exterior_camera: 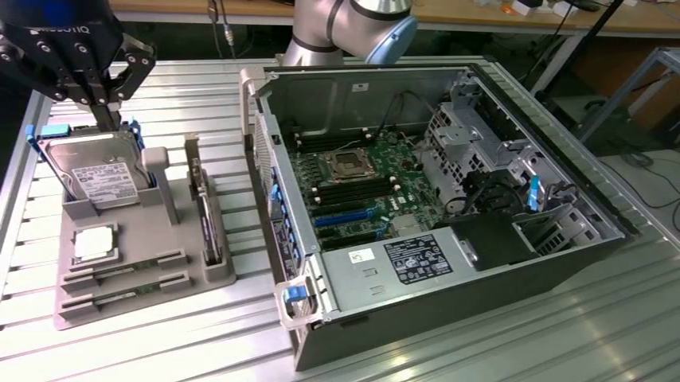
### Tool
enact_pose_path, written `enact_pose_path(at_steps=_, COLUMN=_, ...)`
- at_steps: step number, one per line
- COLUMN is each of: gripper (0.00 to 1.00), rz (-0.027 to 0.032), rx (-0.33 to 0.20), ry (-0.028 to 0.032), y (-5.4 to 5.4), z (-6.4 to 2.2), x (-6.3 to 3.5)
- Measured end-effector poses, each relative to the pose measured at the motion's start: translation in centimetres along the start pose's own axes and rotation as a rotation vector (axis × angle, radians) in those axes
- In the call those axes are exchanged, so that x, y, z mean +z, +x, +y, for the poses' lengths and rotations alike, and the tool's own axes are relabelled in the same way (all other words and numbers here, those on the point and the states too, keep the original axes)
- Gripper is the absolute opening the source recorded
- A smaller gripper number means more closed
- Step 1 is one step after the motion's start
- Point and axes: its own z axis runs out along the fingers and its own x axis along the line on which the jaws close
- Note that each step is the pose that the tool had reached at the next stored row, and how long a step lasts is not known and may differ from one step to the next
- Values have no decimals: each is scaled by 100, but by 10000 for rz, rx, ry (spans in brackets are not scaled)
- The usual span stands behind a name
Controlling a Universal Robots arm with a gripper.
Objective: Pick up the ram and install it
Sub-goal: 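Pick up the ram and move it above insertion slot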
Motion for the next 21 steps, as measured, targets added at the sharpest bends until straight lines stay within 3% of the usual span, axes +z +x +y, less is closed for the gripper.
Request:
enact_pose_path(at_steps=7, gripper=11, rz=-1, rx=0, ry=0, y=0, z=0, x=0)
enact_pose_path(at_steps=10, gripper=11, rz=57, rx=-1304, ry=-33, y=1, z=-1, x=22)
enact_pose_path(at_steps=13, gripper=11, rz=85, rx=-1957, ry=-50, y=2, z=-2, x=43)
enact_pose_path(at_steps=21, gripper=11, rz=274, rx=-5068, ry=-126, y=8, z=-13, x=298)
